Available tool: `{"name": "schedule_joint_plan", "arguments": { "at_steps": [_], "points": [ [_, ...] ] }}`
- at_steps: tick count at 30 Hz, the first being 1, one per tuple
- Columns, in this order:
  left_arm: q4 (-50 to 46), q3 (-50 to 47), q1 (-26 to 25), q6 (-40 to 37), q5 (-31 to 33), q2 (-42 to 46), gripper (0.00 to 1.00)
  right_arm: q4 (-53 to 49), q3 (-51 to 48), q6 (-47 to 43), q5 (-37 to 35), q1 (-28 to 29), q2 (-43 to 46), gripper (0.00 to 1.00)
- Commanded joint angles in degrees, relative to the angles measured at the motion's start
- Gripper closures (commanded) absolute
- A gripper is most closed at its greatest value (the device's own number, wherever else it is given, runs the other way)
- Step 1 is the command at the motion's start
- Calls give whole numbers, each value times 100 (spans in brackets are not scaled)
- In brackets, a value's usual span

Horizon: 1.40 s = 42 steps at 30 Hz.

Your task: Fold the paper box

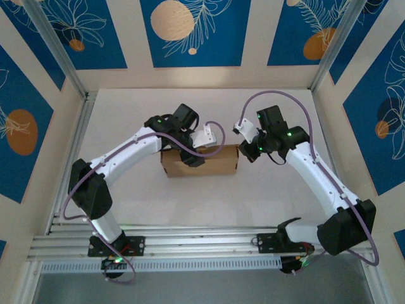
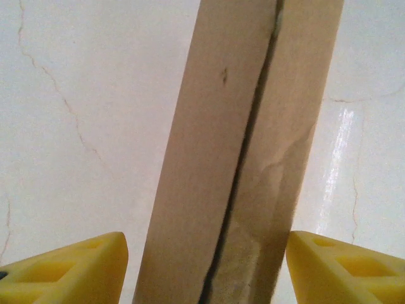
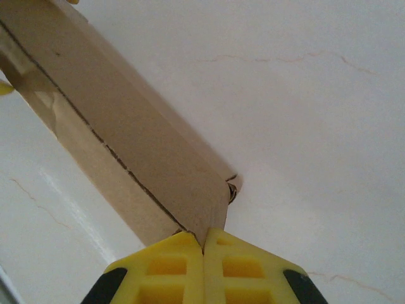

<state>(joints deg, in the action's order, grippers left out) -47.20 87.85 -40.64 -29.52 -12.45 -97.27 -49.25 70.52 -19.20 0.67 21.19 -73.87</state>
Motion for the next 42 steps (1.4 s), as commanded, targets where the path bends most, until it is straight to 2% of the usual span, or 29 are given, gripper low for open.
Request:
{"name": "schedule_joint_plan", "arguments": {
  "at_steps": [1, 8, 19, 25, 31, 37, 42],
  "points": [
    [97, -118, 29, 172, -177, 95, 35, -382, 390, 814, 157, 41, -171, 100],
    [246, -198, 32, 304, 11, 68, 37, -610, 721, 2045, 165, 114, -545, 100],
    [360, -55, 86, 495, 194, -243, 38, -1080, 1436, 2815, 333, 29, -1351, 100],
    [405, 2, 143, 569, 243, -326, 39, -1447, 1837, 3913, 280, -185, -1740, 100],
    [391, 92, 217, 654, 309, -354, 40, -1223, 1622, 4012, -131, 33, -1731, 100],
    [702, -47, 388, 1006, 309, -98, 39, -647, 1026, 3934, -909, 232, -1366, 100],
    [1080, -233, 535, 1318, -175, 436, 36, -190, 647, 3758, -1302, 336, -1043, 100]
  ]
}}
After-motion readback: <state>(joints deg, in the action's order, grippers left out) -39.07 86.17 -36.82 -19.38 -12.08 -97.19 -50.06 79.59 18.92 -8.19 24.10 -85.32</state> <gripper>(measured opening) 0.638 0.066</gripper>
